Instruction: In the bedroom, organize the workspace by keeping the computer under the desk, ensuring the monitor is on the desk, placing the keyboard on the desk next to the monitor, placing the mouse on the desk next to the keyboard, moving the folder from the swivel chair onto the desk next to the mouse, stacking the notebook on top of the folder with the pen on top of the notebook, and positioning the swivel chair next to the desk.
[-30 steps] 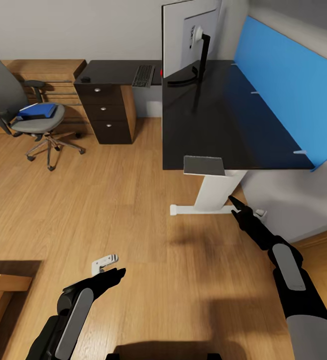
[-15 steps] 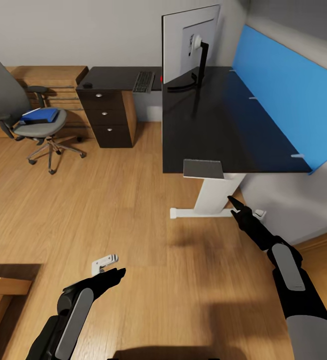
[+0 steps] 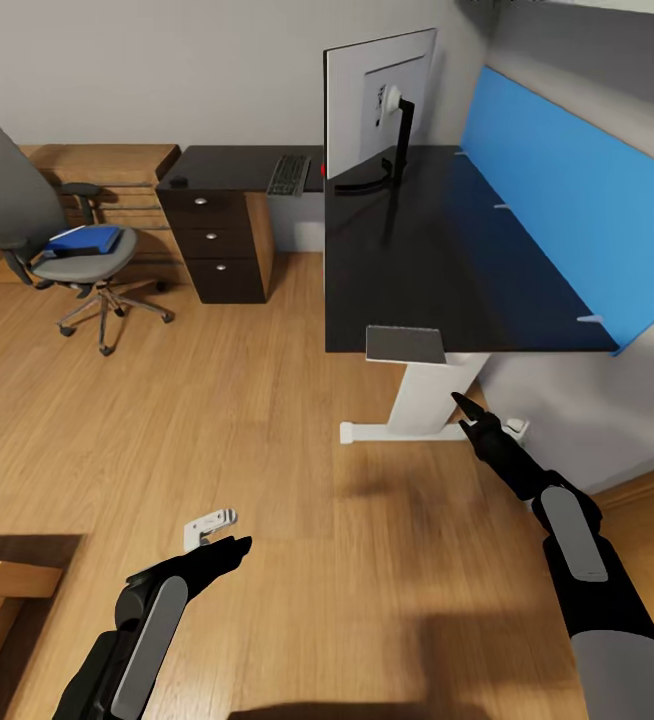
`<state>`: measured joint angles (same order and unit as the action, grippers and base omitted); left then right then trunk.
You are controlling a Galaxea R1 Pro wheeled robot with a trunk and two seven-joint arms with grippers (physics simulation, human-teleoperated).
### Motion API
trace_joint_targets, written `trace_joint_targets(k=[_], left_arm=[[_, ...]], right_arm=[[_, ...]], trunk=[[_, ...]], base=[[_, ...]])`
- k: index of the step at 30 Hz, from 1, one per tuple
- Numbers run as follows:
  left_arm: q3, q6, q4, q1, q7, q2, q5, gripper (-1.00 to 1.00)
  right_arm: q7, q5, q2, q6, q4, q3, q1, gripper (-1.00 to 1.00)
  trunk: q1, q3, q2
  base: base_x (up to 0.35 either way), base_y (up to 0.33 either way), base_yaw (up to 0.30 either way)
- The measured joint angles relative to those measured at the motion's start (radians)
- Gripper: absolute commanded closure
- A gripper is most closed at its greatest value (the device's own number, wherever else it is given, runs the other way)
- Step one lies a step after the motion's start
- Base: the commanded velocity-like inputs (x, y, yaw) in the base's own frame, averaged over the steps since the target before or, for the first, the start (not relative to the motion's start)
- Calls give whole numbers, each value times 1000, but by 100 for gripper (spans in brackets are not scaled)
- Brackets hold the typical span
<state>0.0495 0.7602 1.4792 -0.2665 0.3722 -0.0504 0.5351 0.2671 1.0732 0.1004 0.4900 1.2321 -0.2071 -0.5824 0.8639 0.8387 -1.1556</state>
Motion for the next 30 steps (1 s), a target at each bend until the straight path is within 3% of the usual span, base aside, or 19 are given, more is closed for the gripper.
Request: trace_joint_targets(k=[30], left_arm=[[1,1,0,0,0,0,0,-100]], right_arm=[[1,-14,0,0,10,0,0,-100]], trunk=[[0,-48,0]], base=[[0,0,0]])
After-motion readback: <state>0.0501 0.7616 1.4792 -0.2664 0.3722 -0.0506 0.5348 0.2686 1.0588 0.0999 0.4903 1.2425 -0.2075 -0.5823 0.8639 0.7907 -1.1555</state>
